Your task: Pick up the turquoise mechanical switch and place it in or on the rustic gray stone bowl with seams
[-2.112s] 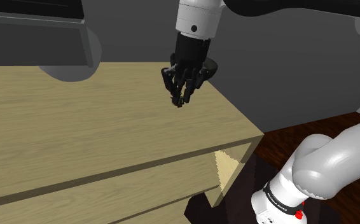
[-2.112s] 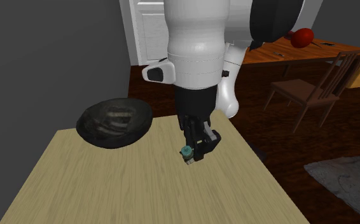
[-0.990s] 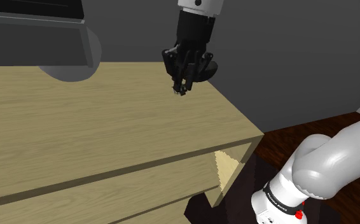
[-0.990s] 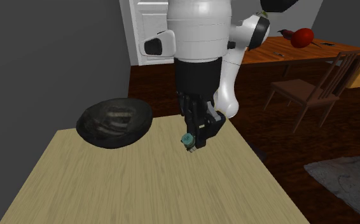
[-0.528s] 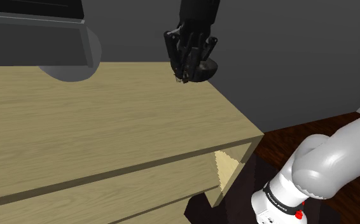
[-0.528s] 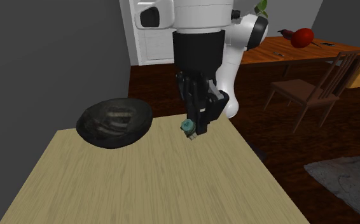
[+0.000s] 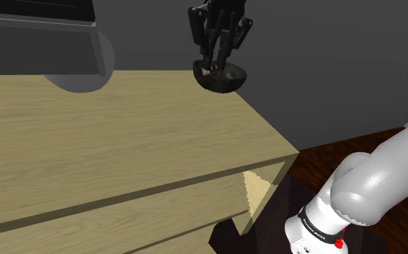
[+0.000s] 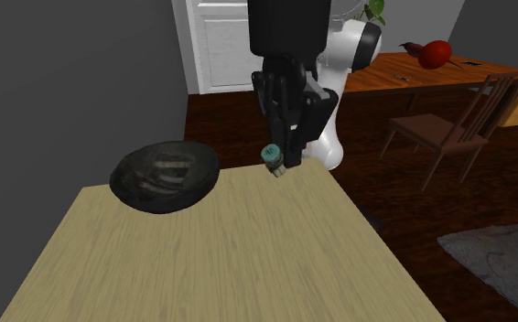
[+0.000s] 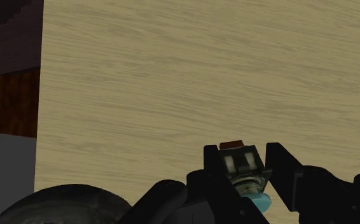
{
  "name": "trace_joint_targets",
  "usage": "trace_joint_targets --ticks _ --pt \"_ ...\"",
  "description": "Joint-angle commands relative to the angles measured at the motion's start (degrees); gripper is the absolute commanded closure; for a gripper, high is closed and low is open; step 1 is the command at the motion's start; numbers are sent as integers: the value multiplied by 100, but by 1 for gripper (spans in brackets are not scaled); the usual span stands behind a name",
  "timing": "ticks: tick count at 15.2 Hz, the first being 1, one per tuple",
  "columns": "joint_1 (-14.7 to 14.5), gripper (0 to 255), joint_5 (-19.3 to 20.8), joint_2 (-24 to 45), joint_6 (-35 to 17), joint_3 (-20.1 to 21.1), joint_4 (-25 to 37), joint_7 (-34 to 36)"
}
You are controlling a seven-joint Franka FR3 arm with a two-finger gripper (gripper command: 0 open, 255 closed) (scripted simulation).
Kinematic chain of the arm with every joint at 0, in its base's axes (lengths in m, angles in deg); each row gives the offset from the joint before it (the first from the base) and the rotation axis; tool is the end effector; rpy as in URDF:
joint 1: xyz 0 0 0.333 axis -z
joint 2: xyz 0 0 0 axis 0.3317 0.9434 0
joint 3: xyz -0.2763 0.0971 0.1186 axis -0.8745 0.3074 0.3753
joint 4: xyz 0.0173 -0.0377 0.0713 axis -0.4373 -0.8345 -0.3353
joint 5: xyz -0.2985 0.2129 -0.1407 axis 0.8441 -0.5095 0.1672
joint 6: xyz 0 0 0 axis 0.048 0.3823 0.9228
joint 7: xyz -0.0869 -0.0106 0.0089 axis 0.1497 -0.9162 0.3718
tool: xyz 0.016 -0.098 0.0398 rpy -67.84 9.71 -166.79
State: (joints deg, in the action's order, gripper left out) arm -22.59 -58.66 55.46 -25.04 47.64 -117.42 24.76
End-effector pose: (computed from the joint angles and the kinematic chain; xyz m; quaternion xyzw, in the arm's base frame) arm 0.3649 0.2721 0.7464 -0.9960 0.0843 0.0059 0.0305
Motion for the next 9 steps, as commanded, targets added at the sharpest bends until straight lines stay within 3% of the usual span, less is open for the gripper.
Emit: trace_joint_targets --ticks 1,5,9 --pt "-2 255 47 134 176 37 301 61" --pt "-16 255 141 383 496 108 854 173" --pt "210 255 204 450 570 -247 930 -421"
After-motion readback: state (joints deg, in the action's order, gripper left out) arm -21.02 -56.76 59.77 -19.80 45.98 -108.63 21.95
